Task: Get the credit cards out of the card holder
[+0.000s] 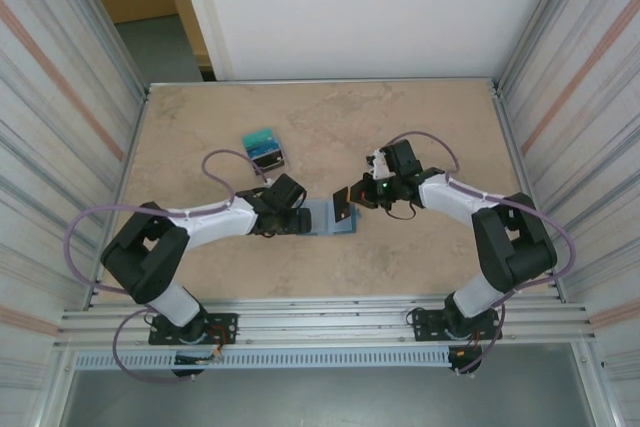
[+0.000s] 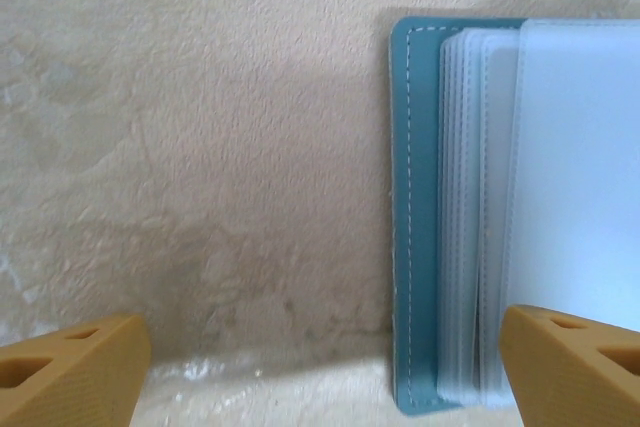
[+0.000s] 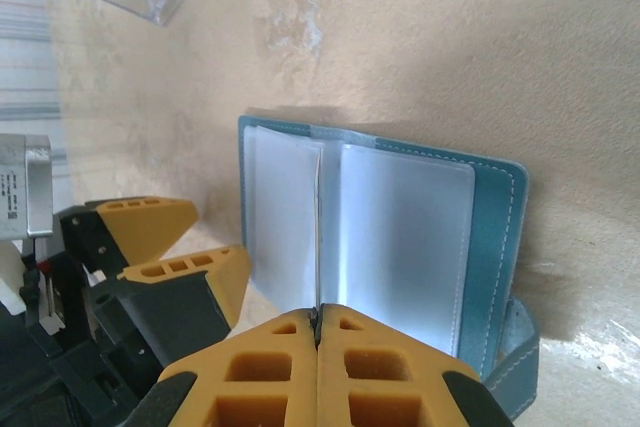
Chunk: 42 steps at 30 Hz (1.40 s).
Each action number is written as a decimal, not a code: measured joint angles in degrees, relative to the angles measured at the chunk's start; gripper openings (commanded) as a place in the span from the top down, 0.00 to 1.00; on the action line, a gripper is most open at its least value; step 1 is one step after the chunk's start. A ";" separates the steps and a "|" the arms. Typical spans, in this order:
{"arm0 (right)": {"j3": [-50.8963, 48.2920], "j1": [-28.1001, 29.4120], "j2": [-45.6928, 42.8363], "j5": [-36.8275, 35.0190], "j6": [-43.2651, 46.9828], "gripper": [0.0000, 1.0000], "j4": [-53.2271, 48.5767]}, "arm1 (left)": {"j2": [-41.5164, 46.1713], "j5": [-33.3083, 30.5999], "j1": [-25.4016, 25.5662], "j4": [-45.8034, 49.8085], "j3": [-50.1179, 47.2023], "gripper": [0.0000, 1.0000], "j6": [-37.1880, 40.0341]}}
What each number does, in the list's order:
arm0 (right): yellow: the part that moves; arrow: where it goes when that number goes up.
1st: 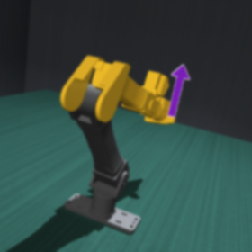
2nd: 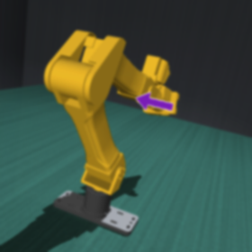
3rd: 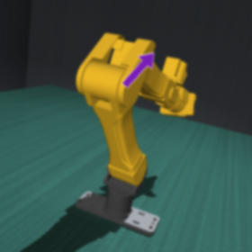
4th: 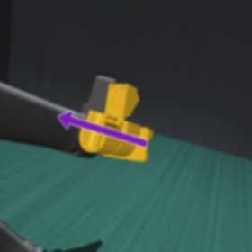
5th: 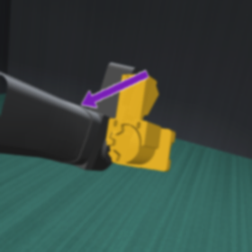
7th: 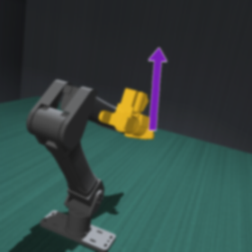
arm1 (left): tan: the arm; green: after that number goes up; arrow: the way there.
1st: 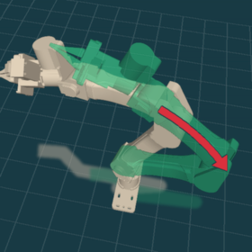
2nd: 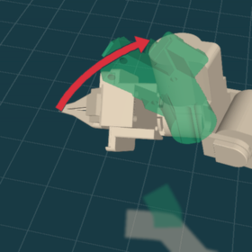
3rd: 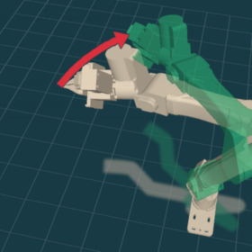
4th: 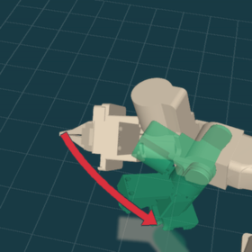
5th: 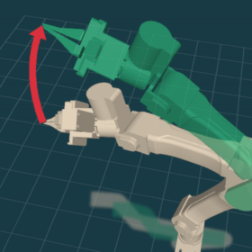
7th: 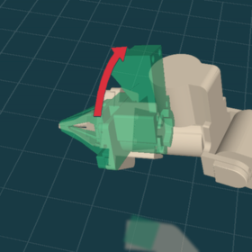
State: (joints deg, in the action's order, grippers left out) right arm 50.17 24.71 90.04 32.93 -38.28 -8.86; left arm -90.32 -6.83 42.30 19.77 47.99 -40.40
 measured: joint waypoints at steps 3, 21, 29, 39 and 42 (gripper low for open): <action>0.00 0.00 -1.64 -0.20 -0.04 1.00 0.09 | 2.64 0.94 -0.66 0.42 0.00 0.14 -0.57; -3.61 0.44 -7.28 0.81 -9.94 1.00 20.85 | 23.82 11.63 -7.19 -10.10 -2.16 0.17 -1.86; -3.58 1.99 -7.06 5.33 -17.97 1.00 34.91 | 23.91 18.18 -8.90 -18.21 -2.47 0.20 -2.34; -1.46 4.46 -5.79 9.07 -23.06 1.00 41.97 | 23.91 24.20 -12.07 -28.74 -5.44 0.35 -5.35; -0.57 5.01 -5.62 9.44 -23.98 1.00 43.47 | 23.91 25.59 -12.35 -30.99 -5.51 0.40 -6.03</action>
State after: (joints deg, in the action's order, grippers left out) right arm 49.60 29.71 84.42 42.37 -62.26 34.61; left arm -66.41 18.76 29.95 -11.22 42.48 -46.44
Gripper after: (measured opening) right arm 0.061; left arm 0.626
